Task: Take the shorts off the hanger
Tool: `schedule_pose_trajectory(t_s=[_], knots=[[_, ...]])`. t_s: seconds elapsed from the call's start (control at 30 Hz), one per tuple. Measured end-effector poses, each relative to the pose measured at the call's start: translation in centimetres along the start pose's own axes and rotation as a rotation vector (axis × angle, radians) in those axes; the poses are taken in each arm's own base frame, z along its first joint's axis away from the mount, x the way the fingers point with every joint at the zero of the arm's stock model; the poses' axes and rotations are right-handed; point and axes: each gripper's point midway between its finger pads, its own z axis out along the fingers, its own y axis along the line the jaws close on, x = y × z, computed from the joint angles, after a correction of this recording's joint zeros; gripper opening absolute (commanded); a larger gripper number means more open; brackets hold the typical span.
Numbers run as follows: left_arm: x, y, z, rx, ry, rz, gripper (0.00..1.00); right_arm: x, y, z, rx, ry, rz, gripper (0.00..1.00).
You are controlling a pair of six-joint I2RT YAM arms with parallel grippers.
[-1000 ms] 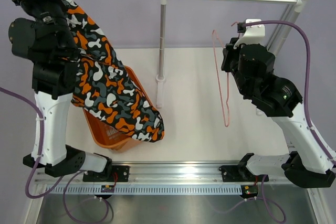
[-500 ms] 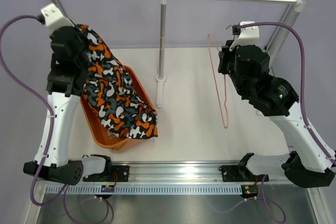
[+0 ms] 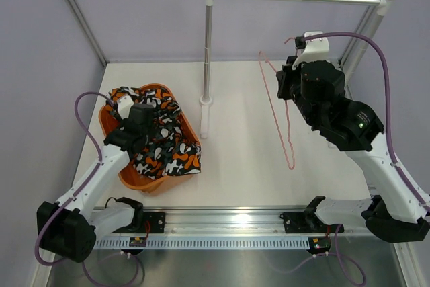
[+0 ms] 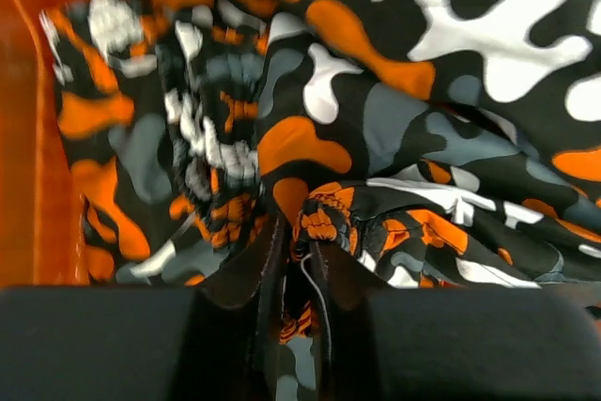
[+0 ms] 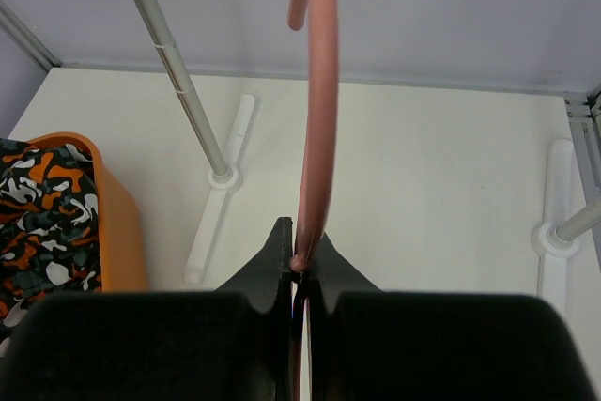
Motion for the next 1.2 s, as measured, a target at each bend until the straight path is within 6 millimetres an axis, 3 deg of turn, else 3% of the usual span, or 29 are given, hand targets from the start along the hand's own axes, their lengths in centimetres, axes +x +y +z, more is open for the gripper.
schedule_pose_trajectory(t_s=[0.17,0.23,0.37,0.4,0.5,0.53,0.7,0.9,0.97,1.2], knots=[[2.2,0.3,-0.7,0.059,0.056,-0.082,0.25,0.4,0.1,-0.1,-0.012,0.018,-0.009,0.00],[3.5,0.4,-0.9,0.090,0.089,-0.112,0.33,0.5,0.2,-0.1,-0.014,0.022,-0.009,0.00],[6.8,0.8,-0.5,0.105,0.193,-0.127,0.62,0.8,0.5,0.1,-0.023,0.032,-0.010,0.00],[7.5,0.9,-0.5,0.106,0.215,-0.128,0.78,0.9,0.6,0.2,-0.025,0.036,-0.012,0.00],[8.4,1.0,-0.9,0.118,0.254,-0.131,0.98,1.4,0.9,0.6,-0.025,0.051,-0.021,0.00],[8.4,0.9,-1.2,0.128,0.255,-0.132,0.99,1.5,0.9,0.8,-0.025,0.056,-0.025,0.00],[5.5,-0.1,-3.9,0.225,0.192,-0.120,0.99,2.0,1.1,0.9,-0.036,0.074,-0.046,0.00],[-2.3,-3.9,-8.8,0.396,0.034,-0.001,0.99,2.0,0.4,2.1,-0.082,0.082,-0.043,0.00],[-3.9,-4.4,-10.1,0.434,-0.010,0.037,0.99,2.2,-0.1,2.8,-0.101,0.087,-0.041,0.00],[-4.8,-4.3,-12.1,0.491,-0.046,0.161,0.99,0.8,-3.6,6.1,-0.081,0.077,-0.015,0.00]])
